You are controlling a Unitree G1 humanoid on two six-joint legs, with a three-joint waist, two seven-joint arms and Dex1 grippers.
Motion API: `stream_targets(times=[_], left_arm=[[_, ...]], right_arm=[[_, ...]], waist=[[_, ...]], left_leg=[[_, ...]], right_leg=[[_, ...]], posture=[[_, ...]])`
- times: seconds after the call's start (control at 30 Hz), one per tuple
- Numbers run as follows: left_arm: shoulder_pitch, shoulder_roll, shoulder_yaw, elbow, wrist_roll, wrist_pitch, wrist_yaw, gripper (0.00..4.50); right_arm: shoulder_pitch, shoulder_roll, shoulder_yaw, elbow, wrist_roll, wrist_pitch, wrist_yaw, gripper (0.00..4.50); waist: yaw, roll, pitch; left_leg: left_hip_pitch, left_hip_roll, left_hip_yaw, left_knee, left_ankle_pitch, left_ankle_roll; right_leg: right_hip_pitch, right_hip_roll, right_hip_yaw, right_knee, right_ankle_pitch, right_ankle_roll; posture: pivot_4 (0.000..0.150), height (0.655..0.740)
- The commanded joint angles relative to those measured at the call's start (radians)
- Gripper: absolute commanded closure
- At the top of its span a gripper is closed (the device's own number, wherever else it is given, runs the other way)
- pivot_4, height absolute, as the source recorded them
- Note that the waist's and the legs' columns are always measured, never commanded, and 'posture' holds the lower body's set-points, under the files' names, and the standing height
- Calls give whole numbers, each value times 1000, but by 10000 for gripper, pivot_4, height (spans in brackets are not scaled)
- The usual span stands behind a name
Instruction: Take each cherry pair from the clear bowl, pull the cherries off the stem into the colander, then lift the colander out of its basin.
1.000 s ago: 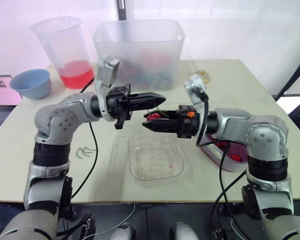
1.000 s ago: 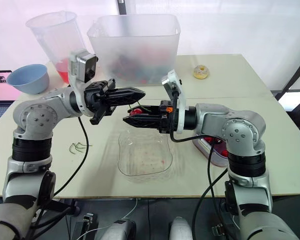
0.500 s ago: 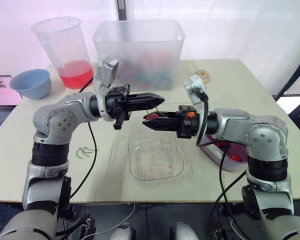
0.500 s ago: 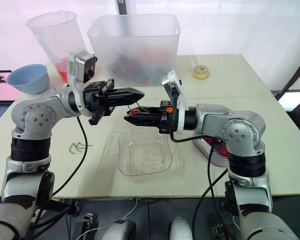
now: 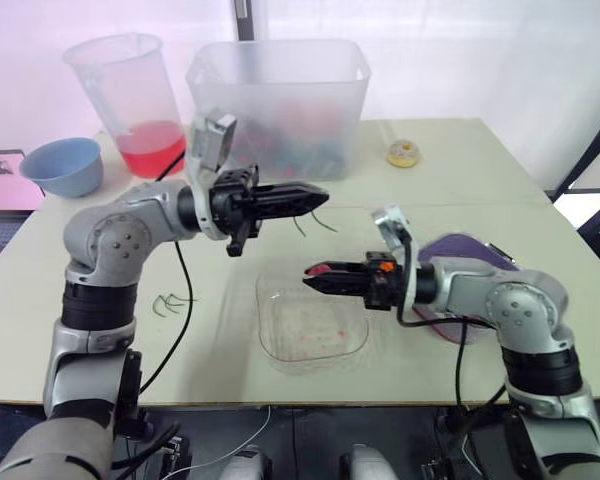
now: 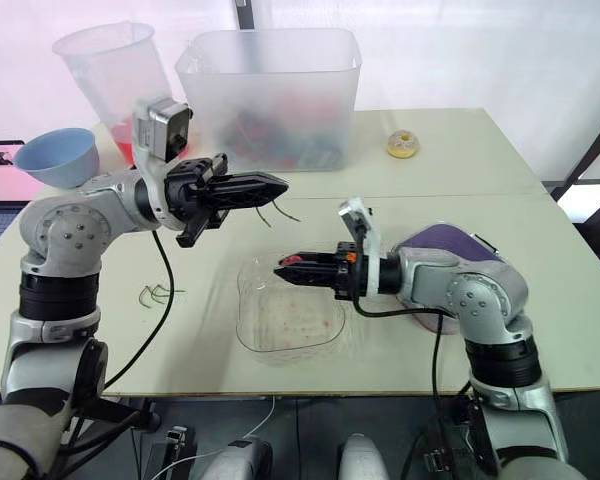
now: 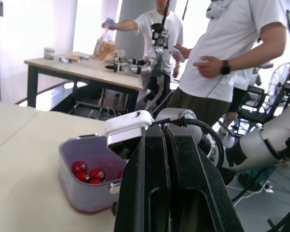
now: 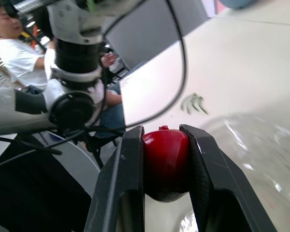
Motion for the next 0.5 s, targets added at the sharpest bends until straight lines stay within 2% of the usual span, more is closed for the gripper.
stream_targets(times=[0.03, 0.13, 0.27, 0.4, 0.5], left_arm=[[-11, 16, 33, -17, -6, -12, 4, 45000], [6, 29, 43, -19, -5, -11, 13, 45000], [30, 34, 56, -30, -9, -14, 35, 45000], [57, 39, 61, -49, -8, -17, 48, 45000], [74, 41, 65, -65, -9, -18, 61, 45000]], right_arm=[[10, -120, -89, -33, -6, -28, 53, 38098], [30, -360, -158, 46, -101, -69, 157, 38098], [81, -594, -123, 199, -275, -190, 280, 38098], [115, -668, -18, 345, -456, -345, 351, 38098], [113, -661, 68, 420, -575, -428, 366, 38098]], waist=[[2, 0, 0], [5, 0, 0], [2, 0, 1], [-5, 0, 1], [-7, 1, 1]], left_leg=[[0, 0, 0, 0, 0, 0], [0, -1, 0, 0, -1, 1], [0, -1, 2, 1, -2, 4], [1, 1, 4, 2, -2, 5], [2, 1, 4, 2, -2, 4]], right_leg=[[0, 0, 0, 0, 0, 0], [1, 0, 0, -1, 0, 0], [2, 1, 0, -2, 0, 0], [3, 2, 1, -2, 0, 0], [3, 2, 1, -2, 0, 0]], posture=[[1500, 7400], [1500, 7400], [1500, 7400], [1500, 7400], [1500, 7400]])
